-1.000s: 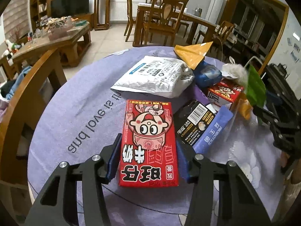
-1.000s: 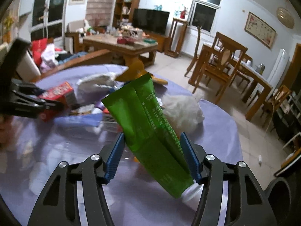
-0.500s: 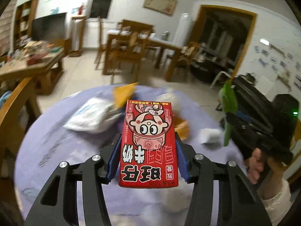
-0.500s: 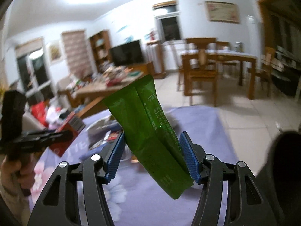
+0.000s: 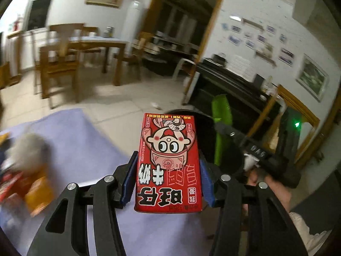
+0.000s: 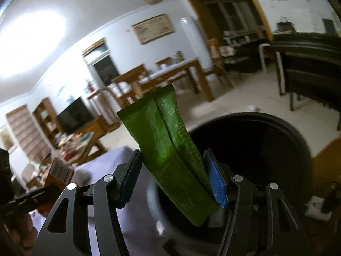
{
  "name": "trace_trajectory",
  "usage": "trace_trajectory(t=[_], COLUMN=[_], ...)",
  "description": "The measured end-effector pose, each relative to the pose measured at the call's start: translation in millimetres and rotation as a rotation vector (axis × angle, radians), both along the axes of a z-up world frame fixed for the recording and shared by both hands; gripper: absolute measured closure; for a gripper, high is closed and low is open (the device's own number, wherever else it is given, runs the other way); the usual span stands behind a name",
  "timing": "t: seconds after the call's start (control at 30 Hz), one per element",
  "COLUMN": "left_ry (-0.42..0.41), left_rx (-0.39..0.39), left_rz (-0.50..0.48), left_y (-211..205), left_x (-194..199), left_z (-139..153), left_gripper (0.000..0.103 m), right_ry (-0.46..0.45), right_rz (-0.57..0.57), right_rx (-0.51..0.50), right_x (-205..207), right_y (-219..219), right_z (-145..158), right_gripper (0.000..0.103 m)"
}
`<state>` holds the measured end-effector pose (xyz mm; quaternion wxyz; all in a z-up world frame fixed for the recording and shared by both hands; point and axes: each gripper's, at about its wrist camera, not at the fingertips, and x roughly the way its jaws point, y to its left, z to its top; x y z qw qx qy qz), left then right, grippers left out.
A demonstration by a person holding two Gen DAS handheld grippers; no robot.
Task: Collect trash
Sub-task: 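Carry both items over the bin and open both tools to release them, then grasp the clear plastic tray with left tool while right tool grasps the white paper roll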
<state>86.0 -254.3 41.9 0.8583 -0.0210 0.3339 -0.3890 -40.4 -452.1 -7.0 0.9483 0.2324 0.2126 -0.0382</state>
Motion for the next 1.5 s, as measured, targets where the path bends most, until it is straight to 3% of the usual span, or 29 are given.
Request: trace_trajectory(t=[0.1, 0.33, 0.37, 0.43, 0.6, 0.83, 1.1, 1.2, 1.27, 1.33, 1.5], left_ry=[0.032, 0.069, 0.073, 0.077, 0.045, 0.010, -0.073, -0.094, -0.115, -0.103, -0.032], left_rx=[0.002, 0.041, 0.053, 0.072, 0.089, 0.145, 0.245, 0.310, 0.368, 0.399, 0.373], left_rz=[-0.052, -0.095, -0.096, -0.091, -0.070, 0.000, 0.197, 0.276, 0.342, 0.377, 0.356], left_y=[-38.2, -105.1, -107.5, -113.2, -97.6, -42.7, 90.1, 137.1, 162.3, 183.7, 208.0], left_x=[11.4, 34.1, 37.6, 38.1, 31.8, 7.8, -23.9, -25.6, -23.3, -18.5, -1.7], left_z=[-11.7, -28.2, -28.0, -28.5, -21.4, -12.5, -7.5, -11.2, -16.4, -23.1, -39.6], left_gripper=[0.052, 0.050, 0.048, 0.025, 0.022, 0.022, 0.022, 0.005, 0.005, 0.005, 0.005], right_ry=[0.018, 0.047, 0.055, 0.056, 0.056, 0.049, 0.097, 0.137, 0.172, 0.219, 0.335], right_rz=[-0.052, -0.091, -0.091, -0.092, -0.081, 0.033, 0.315, 0.425, 0.484, 0.517, 0.509], right_rx=[0.023, 0.045, 0.050, 0.067, 0.056, 0.026, -0.050, -0.093, -0.124, -0.155, -0.207], right_x=[-7.0, -5.6, -5.4, -8.3, -6.2, 1.0, 34.6, 48.5, 58.9, 68.2, 96.0], right_y=[-36.0, -68.6, -72.3, -77.6, -69.3, -13.3, 113.5, 171.5, 210.1, 241.3, 282.0], right_z=[-15.4, -45.5, -48.5, -54.2, -51.7, -34.9, -9.5, -6.6, -7.2, -12.4, -26.9], right_gripper=[0.043, 0.040, 0.035, 0.026, 0.021, 0.021, 0.021, 0.021, 0.021, 0.018, 0.018])
